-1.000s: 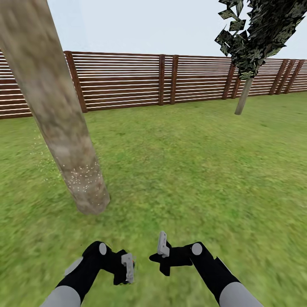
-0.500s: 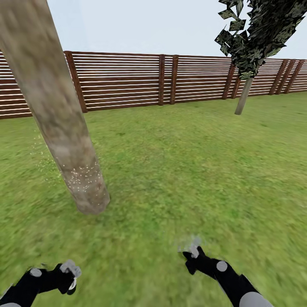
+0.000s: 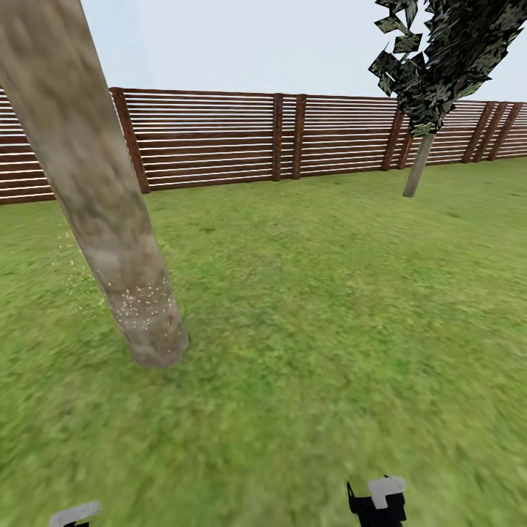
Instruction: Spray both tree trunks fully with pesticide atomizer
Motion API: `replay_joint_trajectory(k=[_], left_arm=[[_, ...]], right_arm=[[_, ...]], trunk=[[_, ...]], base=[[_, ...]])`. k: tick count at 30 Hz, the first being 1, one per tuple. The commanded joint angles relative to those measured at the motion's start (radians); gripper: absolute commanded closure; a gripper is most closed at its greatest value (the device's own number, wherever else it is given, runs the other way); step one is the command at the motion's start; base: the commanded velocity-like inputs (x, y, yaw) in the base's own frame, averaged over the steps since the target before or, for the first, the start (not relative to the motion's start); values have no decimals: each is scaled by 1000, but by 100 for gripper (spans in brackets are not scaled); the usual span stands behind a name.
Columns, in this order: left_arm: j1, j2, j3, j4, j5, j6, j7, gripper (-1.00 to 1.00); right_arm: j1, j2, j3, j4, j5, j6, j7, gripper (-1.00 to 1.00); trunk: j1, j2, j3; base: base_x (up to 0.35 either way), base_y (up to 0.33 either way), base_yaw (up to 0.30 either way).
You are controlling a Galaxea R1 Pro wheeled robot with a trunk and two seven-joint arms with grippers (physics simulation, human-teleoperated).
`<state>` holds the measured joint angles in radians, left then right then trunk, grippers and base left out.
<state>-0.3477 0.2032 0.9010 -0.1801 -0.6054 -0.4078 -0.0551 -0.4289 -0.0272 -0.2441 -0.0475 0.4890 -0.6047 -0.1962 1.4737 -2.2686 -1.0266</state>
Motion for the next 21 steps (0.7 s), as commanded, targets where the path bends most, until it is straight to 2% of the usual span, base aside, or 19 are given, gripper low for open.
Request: replay_joint_trajectory(k=[1,3,8,14,18,21], left_arm=[[0,0,8,1,11,-4,-5,100],[1,-1,9,1,21,-5,-5,100],[1,-1,9,2,25,-5,-5,100],[12,-1,10,0,26,-6,-5,100],[15,-1,10,1,25,-56,-5,100],[21,-1,9,1,25,-67,-5,100]], right_arm=[[0,10,-27,2,13,-3,-5,-100],[1,18,-42,2,16,-3,-4,-100],[6,20,-49,16,21,0,-1,-100],[52,20,-49,20,21,3,1,-100],[58,20,-49,20,21,3,1,-100],[59,21,-49,20,21,3,1,-100]], trunk=[[0,0,-1],[0,0,-1],[0,0,-1],[0,0,-1],[0,0,-1],[0,0,-1]], base=[[0,0,0],[0,0,0],[0,0,0],[0,0,0],[0,0,0],[0,0,0]])
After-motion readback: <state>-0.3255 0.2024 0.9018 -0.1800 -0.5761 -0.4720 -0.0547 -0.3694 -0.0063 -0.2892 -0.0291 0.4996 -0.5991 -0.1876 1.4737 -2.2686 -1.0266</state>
